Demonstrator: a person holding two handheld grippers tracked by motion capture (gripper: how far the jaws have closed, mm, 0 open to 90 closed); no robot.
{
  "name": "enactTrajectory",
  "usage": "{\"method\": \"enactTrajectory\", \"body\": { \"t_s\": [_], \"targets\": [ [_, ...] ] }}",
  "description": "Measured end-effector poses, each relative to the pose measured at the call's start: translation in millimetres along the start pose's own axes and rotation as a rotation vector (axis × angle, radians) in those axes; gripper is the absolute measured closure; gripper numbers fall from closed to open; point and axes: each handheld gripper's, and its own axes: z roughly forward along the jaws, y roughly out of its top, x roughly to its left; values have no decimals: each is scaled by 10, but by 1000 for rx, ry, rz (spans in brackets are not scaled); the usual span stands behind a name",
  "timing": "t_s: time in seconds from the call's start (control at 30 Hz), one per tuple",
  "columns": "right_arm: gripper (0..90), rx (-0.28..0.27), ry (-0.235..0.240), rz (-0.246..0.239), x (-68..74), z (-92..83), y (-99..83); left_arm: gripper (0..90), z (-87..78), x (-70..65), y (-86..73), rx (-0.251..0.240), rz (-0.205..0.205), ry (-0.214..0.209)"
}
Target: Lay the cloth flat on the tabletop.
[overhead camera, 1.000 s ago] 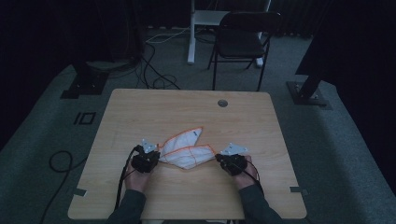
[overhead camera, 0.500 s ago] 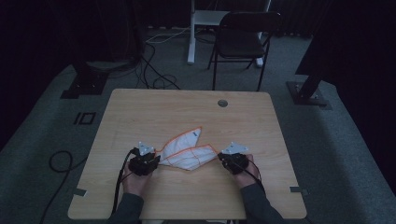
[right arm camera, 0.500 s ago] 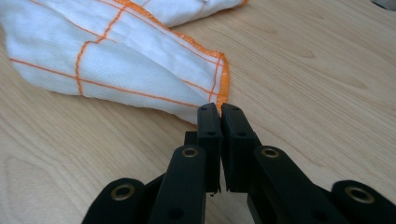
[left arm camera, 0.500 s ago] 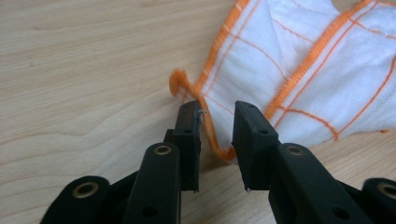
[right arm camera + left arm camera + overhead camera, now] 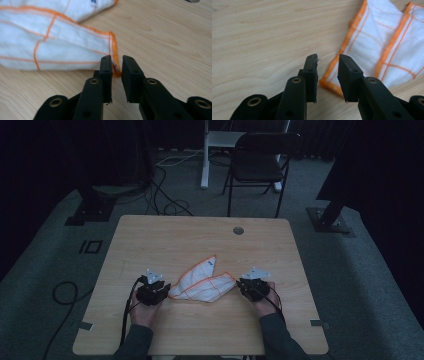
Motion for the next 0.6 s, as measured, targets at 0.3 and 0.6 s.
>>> {"method": "enactTrajectory", "body": {
  "t_s": [0.3,0.6],
  "targets": [
    [727,-40,31,50,7,44,170,673,143,-138,183,-6,58,-17],
    [702,-58,50,61,83,96,285,650,236,-159,293,-11,72,-25]
  ]
}}
